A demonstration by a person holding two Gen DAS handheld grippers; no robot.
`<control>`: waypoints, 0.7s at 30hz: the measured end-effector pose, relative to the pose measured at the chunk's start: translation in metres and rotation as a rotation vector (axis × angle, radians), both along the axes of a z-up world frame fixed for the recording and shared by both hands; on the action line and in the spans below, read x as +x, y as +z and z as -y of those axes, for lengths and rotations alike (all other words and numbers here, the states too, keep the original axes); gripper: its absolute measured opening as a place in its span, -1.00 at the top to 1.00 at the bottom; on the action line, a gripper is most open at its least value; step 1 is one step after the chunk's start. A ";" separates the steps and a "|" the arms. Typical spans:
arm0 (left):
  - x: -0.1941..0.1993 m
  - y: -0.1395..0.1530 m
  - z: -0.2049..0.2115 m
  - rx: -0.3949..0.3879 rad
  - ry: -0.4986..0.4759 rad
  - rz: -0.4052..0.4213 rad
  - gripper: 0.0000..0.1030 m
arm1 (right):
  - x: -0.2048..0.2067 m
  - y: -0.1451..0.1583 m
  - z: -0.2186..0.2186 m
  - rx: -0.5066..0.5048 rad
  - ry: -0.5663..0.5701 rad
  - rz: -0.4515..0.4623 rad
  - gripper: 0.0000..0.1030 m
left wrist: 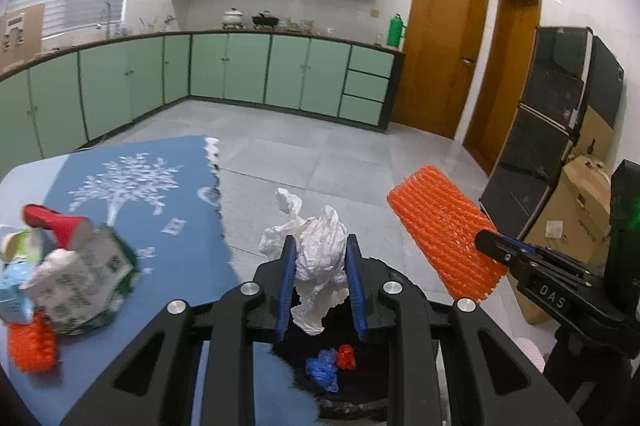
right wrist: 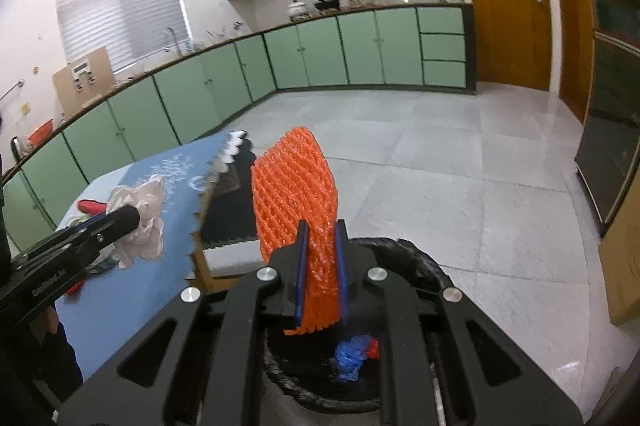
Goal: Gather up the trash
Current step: 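Carry the foam net and tissue over the bin with both tools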
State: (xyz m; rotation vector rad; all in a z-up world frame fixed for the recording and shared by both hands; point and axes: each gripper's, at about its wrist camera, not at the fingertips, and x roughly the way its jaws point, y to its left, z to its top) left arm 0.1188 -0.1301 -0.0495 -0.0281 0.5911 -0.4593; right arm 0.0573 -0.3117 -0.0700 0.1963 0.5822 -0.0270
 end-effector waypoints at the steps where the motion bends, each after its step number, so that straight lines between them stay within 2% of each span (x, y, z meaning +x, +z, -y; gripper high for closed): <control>1: 0.003 -0.003 0.005 0.002 -0.008 -0.006 0.53 | 0.001 -0.003 0.003 0.001 -0.007 -0.006 0.76; 21: 0.066 -0.054 0.078 0.050 -0.084 -0.113 0.49 | 0.055 -0.070 0.045 0.034 -0.080 -0.149 0.73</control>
